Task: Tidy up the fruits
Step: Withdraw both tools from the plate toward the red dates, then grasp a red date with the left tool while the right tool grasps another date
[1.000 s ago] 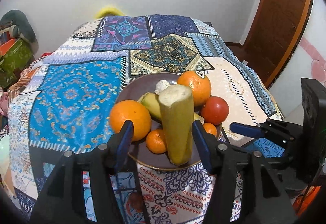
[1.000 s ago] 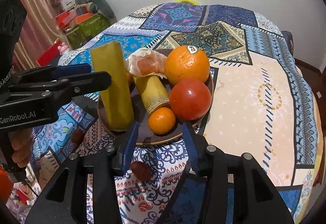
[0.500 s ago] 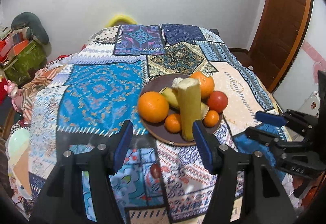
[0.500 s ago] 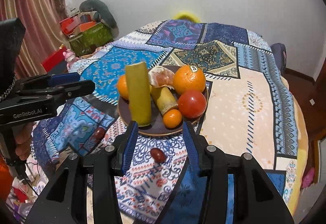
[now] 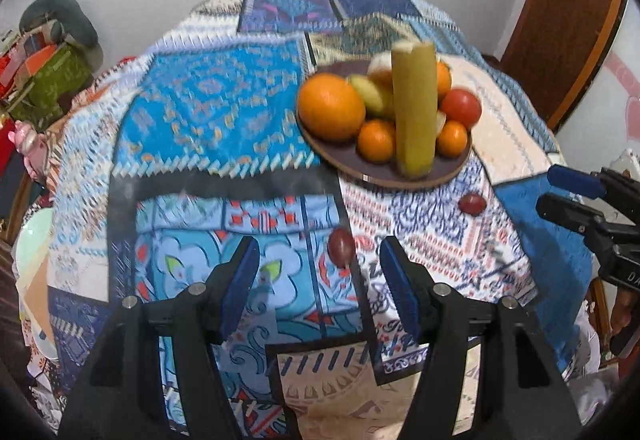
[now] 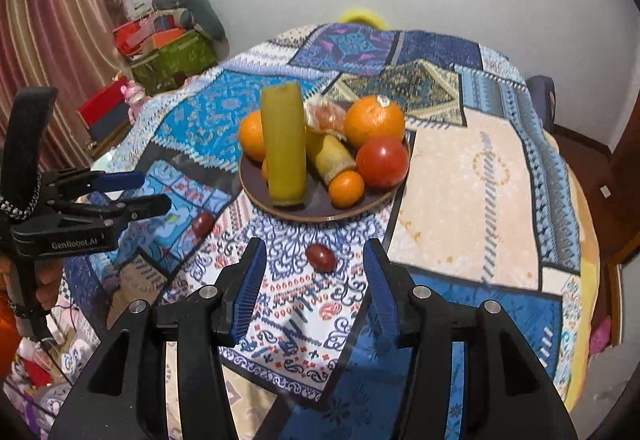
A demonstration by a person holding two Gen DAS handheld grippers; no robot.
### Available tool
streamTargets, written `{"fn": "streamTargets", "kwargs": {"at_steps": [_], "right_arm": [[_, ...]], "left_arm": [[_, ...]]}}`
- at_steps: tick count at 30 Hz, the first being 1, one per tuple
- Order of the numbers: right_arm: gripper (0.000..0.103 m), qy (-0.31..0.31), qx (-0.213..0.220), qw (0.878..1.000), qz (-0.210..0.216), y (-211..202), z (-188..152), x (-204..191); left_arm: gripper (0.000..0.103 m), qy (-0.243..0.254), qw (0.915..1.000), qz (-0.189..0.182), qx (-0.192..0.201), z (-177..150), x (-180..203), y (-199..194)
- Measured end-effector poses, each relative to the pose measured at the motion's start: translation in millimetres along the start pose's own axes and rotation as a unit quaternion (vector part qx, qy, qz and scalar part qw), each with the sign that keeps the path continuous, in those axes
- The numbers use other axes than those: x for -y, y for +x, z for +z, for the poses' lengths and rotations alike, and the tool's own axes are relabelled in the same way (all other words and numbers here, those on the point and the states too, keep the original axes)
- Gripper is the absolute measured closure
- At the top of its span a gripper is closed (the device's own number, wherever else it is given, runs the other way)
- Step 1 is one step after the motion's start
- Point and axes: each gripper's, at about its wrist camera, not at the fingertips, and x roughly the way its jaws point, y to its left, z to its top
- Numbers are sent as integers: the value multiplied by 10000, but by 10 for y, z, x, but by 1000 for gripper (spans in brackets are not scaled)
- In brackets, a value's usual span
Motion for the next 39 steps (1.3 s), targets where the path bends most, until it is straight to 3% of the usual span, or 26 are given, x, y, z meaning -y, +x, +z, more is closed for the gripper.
{"fn": "streamTargets", "kwargs": {"at_steps": [9,15,24,29,32,39], "right_arm": [[56,48,-436,9989,140,303,-135,6],[56,95,-587,9979,273,467,-147,25],[67,73,-681,9971,321,620,-141,32],[73,98,-641,9977,206,656,-143,59],[80,122,-623,9978,185,658,-119,99],[80,253,-608,9976,205,615,-77,153]], "left_arm": [[50,-4,9994,-145,-324,-99,1,302],[64,9,9987,-260,-427,-107,-9,426],[66,100,9987,-324,-374,-43,38,521],[84,26,9985,-405,-368,-6,26,549],[84,9,9984,-417,-389,-3,17,529],[84,-22,9986,-390,-347,-20,-2,468]]}}
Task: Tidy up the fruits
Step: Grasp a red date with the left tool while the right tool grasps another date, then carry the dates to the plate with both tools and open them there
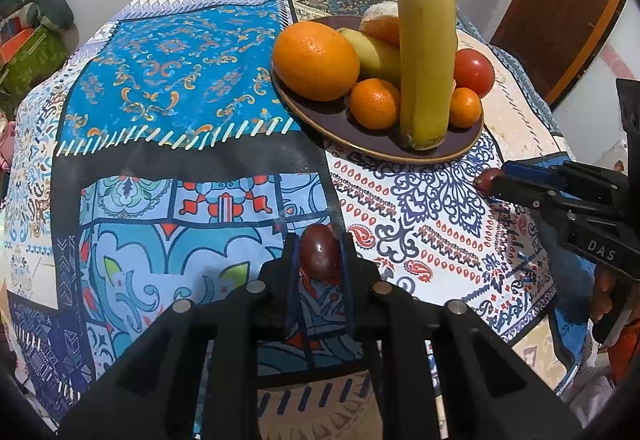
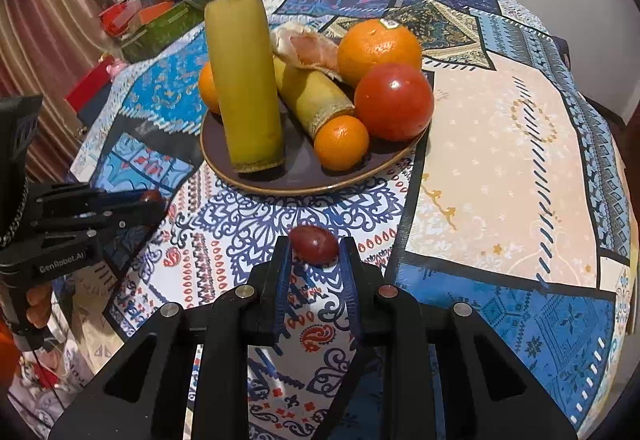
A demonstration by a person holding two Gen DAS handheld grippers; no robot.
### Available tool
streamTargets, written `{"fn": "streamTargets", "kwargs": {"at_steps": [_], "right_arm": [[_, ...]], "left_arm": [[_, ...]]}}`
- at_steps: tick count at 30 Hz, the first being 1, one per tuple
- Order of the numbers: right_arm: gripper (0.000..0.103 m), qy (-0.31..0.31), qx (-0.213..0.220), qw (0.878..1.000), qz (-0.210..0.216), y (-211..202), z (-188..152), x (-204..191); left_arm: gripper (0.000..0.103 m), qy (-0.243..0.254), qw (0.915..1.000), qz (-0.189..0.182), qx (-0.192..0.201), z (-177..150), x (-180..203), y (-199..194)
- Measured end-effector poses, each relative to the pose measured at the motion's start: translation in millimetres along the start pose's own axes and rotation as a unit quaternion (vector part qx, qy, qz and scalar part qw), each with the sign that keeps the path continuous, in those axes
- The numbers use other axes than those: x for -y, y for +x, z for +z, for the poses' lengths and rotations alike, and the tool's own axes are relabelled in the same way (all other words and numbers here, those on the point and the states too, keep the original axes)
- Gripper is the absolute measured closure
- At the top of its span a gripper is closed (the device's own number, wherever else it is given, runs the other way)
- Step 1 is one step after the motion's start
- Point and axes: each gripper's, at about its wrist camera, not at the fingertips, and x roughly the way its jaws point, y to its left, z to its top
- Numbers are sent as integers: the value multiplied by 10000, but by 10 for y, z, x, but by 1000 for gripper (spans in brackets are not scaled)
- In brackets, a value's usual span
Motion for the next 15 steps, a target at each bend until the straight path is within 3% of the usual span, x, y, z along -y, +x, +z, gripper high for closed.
{"fn": "streamTargets", "kwargs": {"at_steps": [10,15], "right_arm": [[77,-118,-99,9999,55,113,25,-56],[81,-65,31,9999,109,38,37,-43]], "left_arm": [[85,49,9999,-18,163,44,73,-129],[84,88,9995,-34,288,110,123,-220]]}}
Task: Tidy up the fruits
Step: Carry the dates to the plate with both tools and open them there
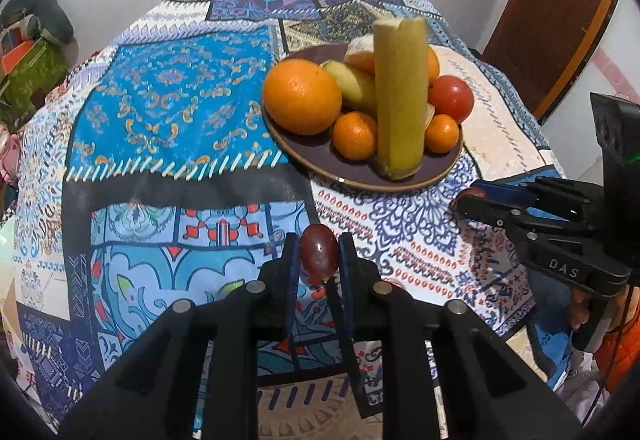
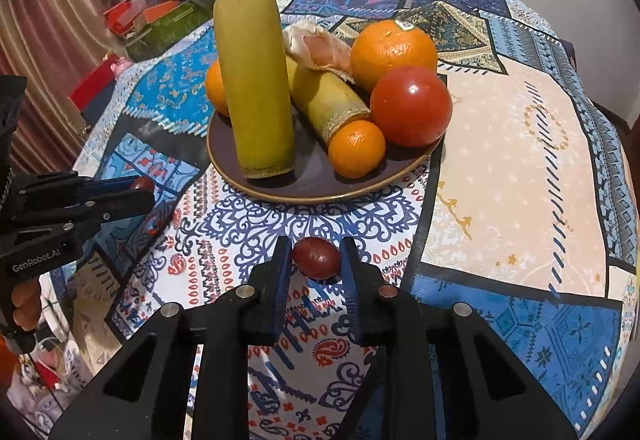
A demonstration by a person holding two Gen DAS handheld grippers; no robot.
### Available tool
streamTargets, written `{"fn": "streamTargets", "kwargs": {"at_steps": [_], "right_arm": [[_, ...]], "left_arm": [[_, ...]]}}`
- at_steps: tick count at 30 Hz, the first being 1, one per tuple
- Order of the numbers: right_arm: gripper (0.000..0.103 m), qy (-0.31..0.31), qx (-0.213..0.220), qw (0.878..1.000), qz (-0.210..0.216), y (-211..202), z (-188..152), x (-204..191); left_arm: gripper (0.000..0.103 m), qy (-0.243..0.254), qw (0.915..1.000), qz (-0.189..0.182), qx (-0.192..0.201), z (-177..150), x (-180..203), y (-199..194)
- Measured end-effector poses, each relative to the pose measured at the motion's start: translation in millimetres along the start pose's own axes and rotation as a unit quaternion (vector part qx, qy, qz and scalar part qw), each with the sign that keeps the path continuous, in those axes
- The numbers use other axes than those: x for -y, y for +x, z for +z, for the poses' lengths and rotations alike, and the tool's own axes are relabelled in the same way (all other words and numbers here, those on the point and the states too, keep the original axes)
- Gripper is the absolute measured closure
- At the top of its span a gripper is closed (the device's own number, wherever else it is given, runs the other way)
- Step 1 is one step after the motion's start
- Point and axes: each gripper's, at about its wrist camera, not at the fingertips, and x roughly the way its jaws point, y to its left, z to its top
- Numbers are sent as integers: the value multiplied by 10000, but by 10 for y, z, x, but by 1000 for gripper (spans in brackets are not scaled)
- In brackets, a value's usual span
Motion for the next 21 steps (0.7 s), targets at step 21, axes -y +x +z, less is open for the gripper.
{"fn": "streamTargets", "kwargs": {"at_steps": [21], "right_arm": [[81,-98,673,9977,47,-255,407,8]], "left_arm": [[84,42,9992,-177,370,473,94,74]]}}
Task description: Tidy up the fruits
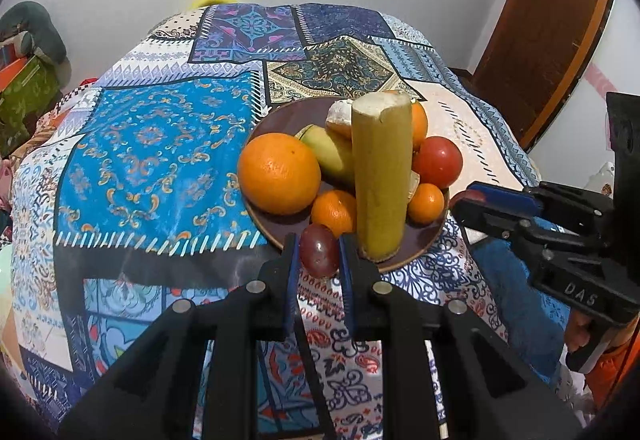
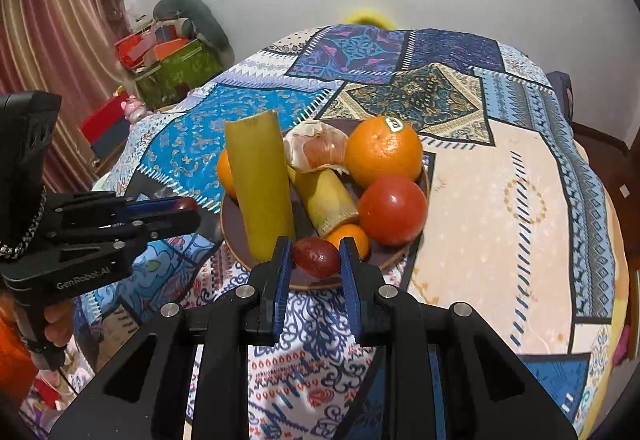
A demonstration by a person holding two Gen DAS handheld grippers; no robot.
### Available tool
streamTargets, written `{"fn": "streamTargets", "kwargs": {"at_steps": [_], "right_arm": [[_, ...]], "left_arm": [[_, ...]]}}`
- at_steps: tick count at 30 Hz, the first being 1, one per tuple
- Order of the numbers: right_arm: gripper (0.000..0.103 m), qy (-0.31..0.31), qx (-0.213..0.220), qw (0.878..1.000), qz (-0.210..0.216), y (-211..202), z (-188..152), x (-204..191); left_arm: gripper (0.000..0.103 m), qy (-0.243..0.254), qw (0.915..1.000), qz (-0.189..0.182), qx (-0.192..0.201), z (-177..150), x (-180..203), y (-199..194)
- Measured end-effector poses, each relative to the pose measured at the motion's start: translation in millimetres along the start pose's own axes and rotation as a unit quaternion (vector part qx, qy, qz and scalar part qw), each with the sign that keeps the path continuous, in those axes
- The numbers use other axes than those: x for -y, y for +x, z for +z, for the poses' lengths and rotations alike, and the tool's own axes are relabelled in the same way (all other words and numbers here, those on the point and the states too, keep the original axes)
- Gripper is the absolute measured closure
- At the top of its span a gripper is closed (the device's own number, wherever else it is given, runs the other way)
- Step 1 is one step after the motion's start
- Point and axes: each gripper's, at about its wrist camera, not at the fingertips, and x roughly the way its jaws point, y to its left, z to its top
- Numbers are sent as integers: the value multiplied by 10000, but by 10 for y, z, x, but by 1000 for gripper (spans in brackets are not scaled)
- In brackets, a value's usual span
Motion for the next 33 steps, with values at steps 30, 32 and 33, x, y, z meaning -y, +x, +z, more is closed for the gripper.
{"fn": "streamTargets", "kwargs": {"at_steps": [30,32,33], "right_arm": [[66,-90,225,9997,-73,-168,107,-52],[66,-34,438,9989,-137,-352,149,-63],[66,-20,524,9985,-161,-427,165,-71]], "left_arm": [[84,-183,9990,128,386,74,-11,-327],[84,-170,9973,227,674,90,26,-574],[84,-164,9962,259,814,103,42,-696]]}}
